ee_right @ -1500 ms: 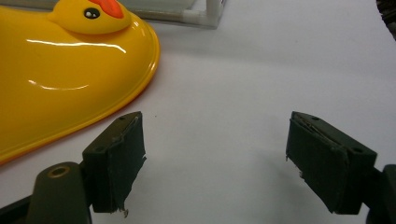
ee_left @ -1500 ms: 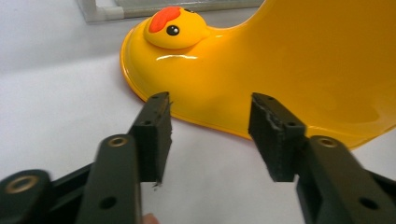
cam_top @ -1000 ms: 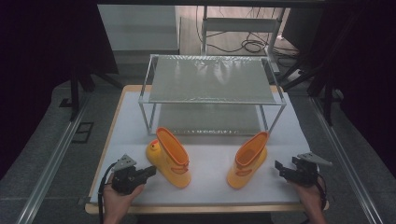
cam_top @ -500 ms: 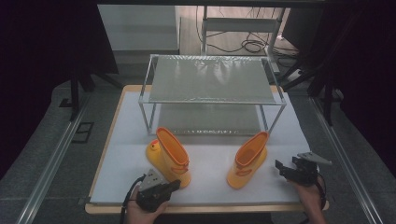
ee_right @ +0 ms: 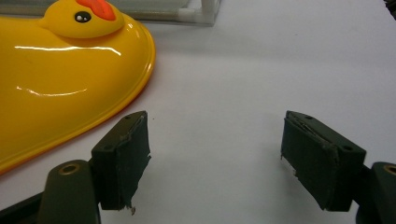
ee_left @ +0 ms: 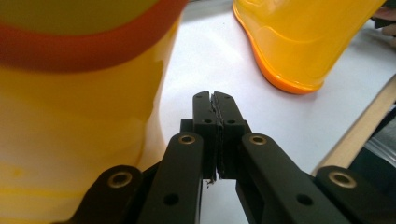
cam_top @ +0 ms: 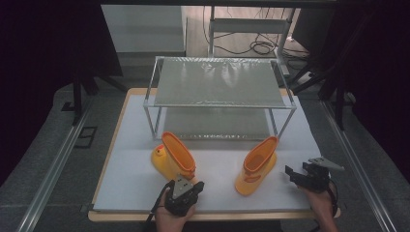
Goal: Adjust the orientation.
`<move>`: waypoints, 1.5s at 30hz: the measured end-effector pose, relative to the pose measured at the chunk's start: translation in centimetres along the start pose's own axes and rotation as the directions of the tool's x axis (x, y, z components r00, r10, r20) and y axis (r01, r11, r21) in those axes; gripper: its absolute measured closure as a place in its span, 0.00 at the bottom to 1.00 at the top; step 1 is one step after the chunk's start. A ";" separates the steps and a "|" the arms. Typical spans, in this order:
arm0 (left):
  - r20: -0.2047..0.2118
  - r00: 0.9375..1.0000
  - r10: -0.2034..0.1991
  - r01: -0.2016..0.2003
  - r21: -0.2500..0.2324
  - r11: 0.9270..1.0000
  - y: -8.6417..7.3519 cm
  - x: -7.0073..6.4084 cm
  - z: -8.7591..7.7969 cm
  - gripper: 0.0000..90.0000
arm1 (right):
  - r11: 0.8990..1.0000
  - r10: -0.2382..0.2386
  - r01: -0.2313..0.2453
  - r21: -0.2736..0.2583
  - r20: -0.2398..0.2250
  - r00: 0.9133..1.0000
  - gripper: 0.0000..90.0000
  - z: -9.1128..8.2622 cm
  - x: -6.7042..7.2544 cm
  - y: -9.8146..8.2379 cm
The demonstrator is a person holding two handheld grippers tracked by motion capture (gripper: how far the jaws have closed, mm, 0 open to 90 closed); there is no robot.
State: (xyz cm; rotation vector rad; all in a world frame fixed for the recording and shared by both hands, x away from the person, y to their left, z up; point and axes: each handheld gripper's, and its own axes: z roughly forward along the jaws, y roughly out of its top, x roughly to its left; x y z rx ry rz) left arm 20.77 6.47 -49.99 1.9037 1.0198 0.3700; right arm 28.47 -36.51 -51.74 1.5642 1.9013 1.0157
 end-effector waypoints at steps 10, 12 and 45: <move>-0.055 0.999 0.002 -0.004 -0.024 1.000 -0.2 0.6 -0.2 1.00 | 1.000 0.004 -0.004 -0.001 0.005 1.000 0.26 0.0 0.0 0.0; -0.061 0.998 0.009 -0.010 -0.021 1.000 -0.3 0.6 -0.4 1.00 | 1.000 0.005 -0.005 0.000 0.005 1.000 0.26 0.0 0.0 0.0; -0.123 0.980 -0.155 0.151 -0.041 0.988 -4.3 9.5 -9.2 0.95 | 1.000 0.016 -0.016 0.010 0.003 1.000 0.26 0.1 -0.2 0.0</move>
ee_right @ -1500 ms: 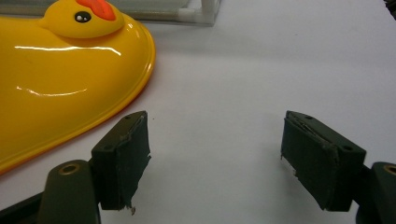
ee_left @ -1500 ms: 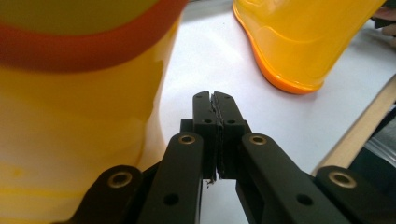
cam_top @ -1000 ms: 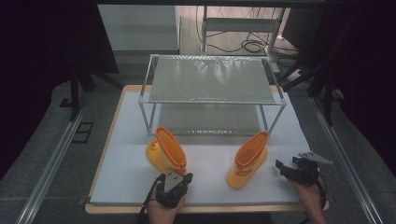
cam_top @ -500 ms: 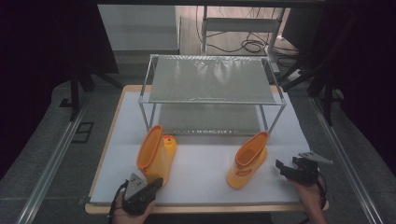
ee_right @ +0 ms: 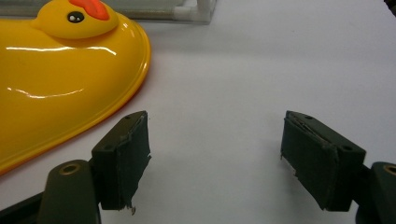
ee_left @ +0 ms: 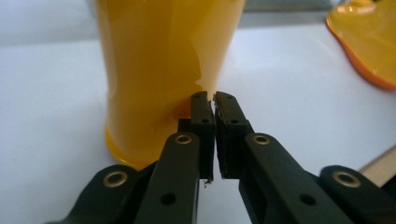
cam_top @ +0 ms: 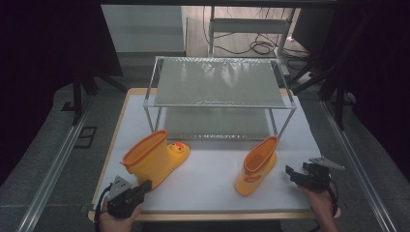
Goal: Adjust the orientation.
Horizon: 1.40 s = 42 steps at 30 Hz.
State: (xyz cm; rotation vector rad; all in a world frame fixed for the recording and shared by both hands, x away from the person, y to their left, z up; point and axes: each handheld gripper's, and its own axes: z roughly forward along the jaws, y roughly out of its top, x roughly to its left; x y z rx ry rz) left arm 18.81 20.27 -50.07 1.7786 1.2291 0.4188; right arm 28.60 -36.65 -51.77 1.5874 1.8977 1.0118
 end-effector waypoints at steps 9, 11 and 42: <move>0.151 0.983 0.100 -0.112 0.068 0.991 1.6 -4.7 3.5 0.86 | 1.000 -0.002 0.002 0.000 -0.005 1.000 0.26 0.0 0.0 0.0; 0.171 0.979 0.109 -0.125 0.086 0.988 2.2 -5.3 4.4 0.80 | 1.000 -0.003 0.003 -0.001 -0.006 1.000 0.26 0.0 0.0 0.0; 0.463 0.882 0.089 -0.307 0.420 0.854 8.0 -7.2 9.8 0.43 | 1.000 0.004 -0.004 0.002 -0.015 1.000 0.26 -0.2 -0.3 -0.1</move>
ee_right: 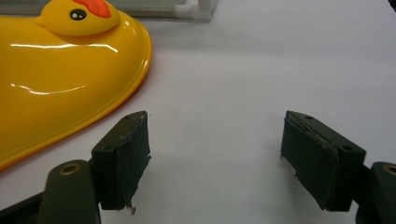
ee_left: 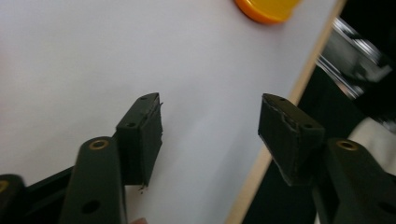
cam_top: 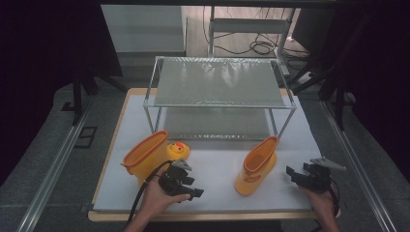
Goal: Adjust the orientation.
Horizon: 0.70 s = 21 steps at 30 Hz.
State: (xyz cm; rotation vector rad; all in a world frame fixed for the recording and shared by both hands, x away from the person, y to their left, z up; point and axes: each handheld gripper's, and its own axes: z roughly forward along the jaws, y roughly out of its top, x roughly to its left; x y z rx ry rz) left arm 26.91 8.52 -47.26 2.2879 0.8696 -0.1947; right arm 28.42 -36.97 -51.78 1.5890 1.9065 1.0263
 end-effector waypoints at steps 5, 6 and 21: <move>0.100 0.995 -0.015 0.008 0.069 0.998 1.7 0.1 0.2 0.44 | 1.000 -0.013 0.013 0.005 0.000 1.000 0.26 0.0 0.0 0.0; 0.115 0.993 -0.014 0.006 0.076 0.997 2.1 0.1 0.1 0.44 | 1.000 -0.014 0.014 0.006 -0.001 1.000 0.26 0.0 0.0 0.0; 0.204 0.979 0.002 -0.007 0.024 1.000 8.2 -2.0 -3.9 0.49 | 1.000 -0.007 0.007 0.010 -0.003 1.000 0.26 0.0 -0.1 0.0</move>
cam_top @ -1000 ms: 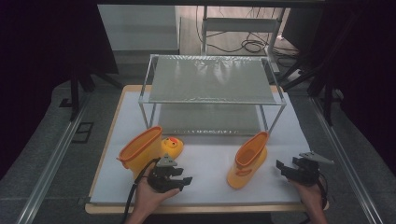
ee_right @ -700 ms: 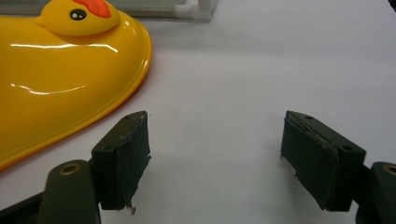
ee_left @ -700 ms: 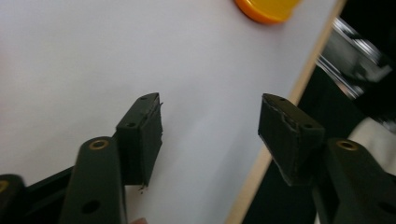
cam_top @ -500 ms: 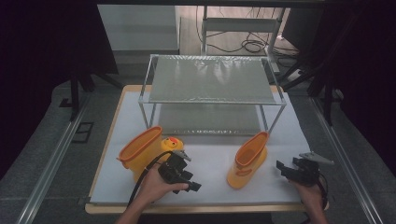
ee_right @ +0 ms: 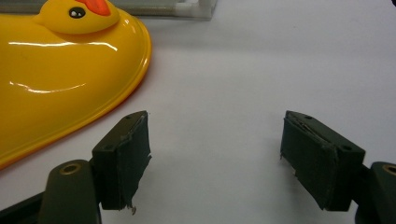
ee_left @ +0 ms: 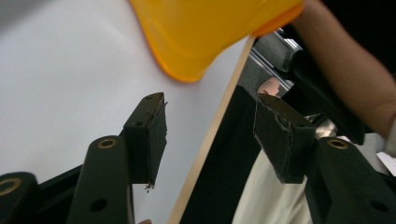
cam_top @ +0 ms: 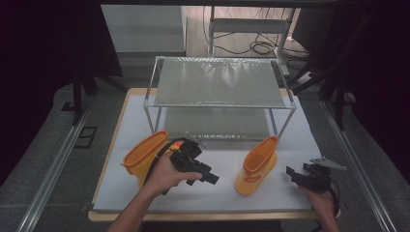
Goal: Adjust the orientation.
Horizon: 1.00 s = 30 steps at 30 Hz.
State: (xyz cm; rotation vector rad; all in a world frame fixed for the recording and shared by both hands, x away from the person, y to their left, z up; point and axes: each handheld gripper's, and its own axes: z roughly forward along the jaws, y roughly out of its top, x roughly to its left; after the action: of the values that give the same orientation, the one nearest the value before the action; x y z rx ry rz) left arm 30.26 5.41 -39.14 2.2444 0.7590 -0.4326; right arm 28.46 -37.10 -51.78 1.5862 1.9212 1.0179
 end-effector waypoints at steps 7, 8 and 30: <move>0.026 1.000 0.016 -0.016 -0.014 1.000 3.3 -1.2 -1.1 0.50 | 1.000 0.003 -0.003 -0.004 -0.001 1.000 0.26 0.0 0.0 0.0; 0.030 0.999 0.018 -0.018 -0.016 1.000 3.7 -1.2 -1.2 0.50 | 1.000 0.001 -0.001 -0.002 -0.002 1.000 0.26 0.0 0.0 0.0; 0.089 0.996 0.024 -0.026 0.029 0.999 9.8 -2.1 -0.3 0.51 | 1.000 0.013 -0.013 -0.001 -0.005 1.000 0.26 0.0 -0.1 0.0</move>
State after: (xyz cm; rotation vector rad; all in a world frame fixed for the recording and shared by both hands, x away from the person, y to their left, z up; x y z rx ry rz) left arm 34.90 -0.77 -32.72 2.2440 0.6817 -0.5310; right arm 28.51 -37.16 -51.82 1.5990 1.9159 1.0287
